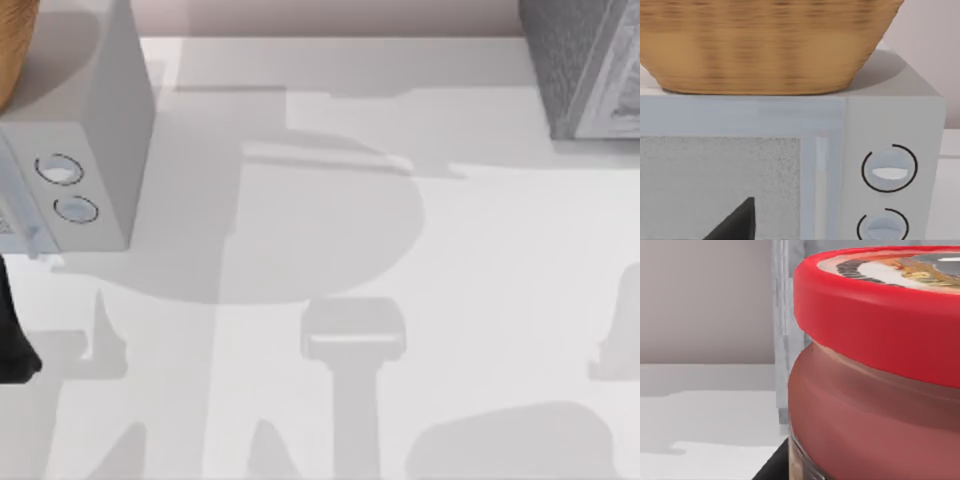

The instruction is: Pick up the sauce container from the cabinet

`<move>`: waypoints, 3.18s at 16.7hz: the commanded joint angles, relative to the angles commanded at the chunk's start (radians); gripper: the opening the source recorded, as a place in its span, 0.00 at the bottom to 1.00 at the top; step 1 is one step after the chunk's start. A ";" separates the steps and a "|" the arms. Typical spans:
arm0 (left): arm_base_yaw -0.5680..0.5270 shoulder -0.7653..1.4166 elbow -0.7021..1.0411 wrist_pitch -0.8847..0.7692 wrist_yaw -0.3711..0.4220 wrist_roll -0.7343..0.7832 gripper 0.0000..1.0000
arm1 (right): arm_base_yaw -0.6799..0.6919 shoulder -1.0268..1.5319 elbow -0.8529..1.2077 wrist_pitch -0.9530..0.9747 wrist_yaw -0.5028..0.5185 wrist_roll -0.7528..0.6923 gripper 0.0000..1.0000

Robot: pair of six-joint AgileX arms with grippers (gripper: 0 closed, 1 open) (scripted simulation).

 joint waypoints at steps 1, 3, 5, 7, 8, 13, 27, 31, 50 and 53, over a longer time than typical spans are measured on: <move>0.000 0.000 0.000 0.000 0.000 0.000 1.00 | 0.000 0.000 0.000 0.000 0.000 0.000 0.00; 0.000 0.000 0.000 0.000 0.000 0.000 1.00 | 0.003 0.005 0.000 -0.002 0.001 0.002 0.00; 0.000 0.000 0.000 0.000 0.000 0.000 1.00 | 0.003 0.011 0.003 0.008 -0.002 0.003 0.00; 0.000 0.000 0.000 0.000 0.000 0.000 1.00 | 0.005 0.045 0.021 0.054 -0.018 0.009 0.00; 0.000 0.000 0.000 0.000 0.000 0.000 1.00 | 0.005 0.073 0.033 0.090 -0.029 0.012 0.00; 0.000 0.000 0.000 0.000 0.000 0.000 1.00 | 0.006 0.335 0.102 0.347 -0.122 0.031 0.00; 0.000 0.000 0.000 0.000 0.000 0.000 1.00 | 0.021 1.564 0.263 1.303 -0.529 0.041 0.00; 0.000 0.000 0.000 0.000 0.000 0.000 1.00 | 0.028 1.842 0.307 1.530 -0.627 0.032 0.00; 0.000 0.000 0.000 0.000 0.000 0.000 1.00 | 0.080 2.118 0.423 1.707 -0.654 0.022 0.00; 0.000 0.000 0.000 0.000 0.000 0.000 1.00 | 0.105 2.149 0.457 1.702 -0.633 0.021 0.00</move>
